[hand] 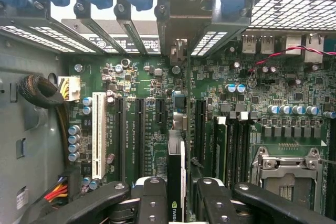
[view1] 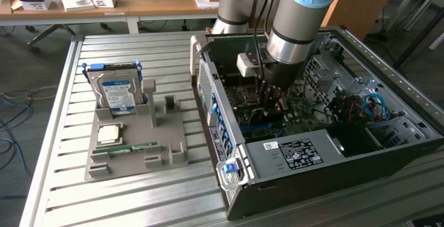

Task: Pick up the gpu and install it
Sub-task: 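Insert the gpu into the slot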

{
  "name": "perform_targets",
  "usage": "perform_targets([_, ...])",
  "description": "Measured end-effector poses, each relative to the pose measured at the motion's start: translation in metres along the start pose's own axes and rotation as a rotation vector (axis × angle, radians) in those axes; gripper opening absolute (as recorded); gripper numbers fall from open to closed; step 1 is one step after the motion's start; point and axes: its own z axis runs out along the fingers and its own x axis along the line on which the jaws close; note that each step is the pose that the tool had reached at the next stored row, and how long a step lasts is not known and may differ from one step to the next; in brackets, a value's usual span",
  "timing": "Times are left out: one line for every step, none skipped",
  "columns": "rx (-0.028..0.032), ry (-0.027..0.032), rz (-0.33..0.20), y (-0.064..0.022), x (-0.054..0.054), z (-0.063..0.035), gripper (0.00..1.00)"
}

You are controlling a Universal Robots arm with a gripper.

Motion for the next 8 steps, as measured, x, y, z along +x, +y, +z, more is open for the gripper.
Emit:
perform_targets([0.0,0.0001,0.0,0.0,0.0,0.0003,0.27])
perform_targets([0.0,0.0002,0.0,0.0,0.0,0.0006,0.27])
perform_targets([-0.0001,0.0002,0.0,0.0001,0.0,0.0008,0.27])
perform_targets([-0.0001,0.0002,0.0,0.0001,0.0,0.0008,0.27])
perform_targets([-0.0001,0.0003,0.0,0.0001,0.0,0.0008,0.27])
perform_targets([-0.0001,0.0002,0.0,0.0001,0.0,0.001,0.27])
perform_targets([0.0002,-0.0003,0.0,0.0001,0.0,0.0016,0.27])
perform_targets([0.0002,-0.0002,0.0,0.0001,0.0,0.0016,0.27])
